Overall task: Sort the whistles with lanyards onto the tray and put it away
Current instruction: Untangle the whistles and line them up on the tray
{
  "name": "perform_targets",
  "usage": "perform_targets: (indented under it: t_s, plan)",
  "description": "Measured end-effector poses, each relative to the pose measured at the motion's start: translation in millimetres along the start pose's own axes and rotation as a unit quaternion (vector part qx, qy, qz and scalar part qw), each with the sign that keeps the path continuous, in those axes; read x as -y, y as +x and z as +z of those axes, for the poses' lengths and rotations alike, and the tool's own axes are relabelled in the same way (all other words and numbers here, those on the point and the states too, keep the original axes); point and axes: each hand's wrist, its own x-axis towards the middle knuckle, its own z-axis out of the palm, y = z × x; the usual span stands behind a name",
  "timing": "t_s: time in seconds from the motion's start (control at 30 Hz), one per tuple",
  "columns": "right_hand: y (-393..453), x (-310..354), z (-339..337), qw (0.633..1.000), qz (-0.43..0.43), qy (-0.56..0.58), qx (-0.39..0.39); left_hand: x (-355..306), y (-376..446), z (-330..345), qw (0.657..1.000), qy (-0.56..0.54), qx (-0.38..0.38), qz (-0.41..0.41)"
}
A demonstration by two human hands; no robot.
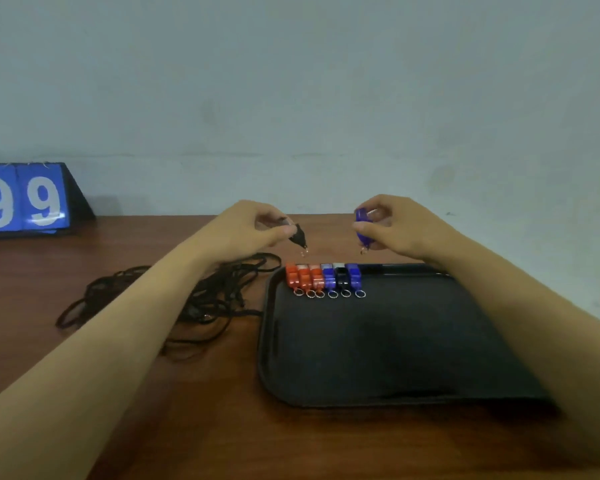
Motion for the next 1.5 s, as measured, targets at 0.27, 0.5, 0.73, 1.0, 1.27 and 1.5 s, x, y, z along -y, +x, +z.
perform_targets:
  t_s: [0.27, 0.5, 0.73, 1.0, 1.27, 1.5]
  plan:
    - [0.4, -51.4, -15.2, 0.994, 0.073, -0.080, 0.029, -68.3, 39.5, 66.1, 0.990, 0.046, 0.135, 0.008]
    - [6.3, -73.1, -7.2, 0.980, 0.082, -0.163, 0.074, -65.9, 32.5, 106.9, 0.992, 0.040, 0.116, 0.021]
    - [6.1, -72.5, -0.8, 0.978, 0.075, -0.173, 0.089, -65.2, 25.8, 119.3, 0.994, 0.057, 0.071, 0.060]
    - [-0.2, -65.3, -1.1, 0.979, 0.077, -0.162, 0.099, -53.2, 34.3, 126.6, 0.986, 0.114, 0.060, 0.102]
    - [-0.9, -62.6, -2.0, 0.980, 0.095, -0.149, 0.096, -52.1, 35.3, 124.7, 0.990, 0.101, 0.022, 0.101]
    - [-1.1, -64.5, -2.1, 0.980, 0.090, -0.146, 0.099, -46.2, 38.1, 128.1, 0.987, 0.143, 0.033, 0.069]
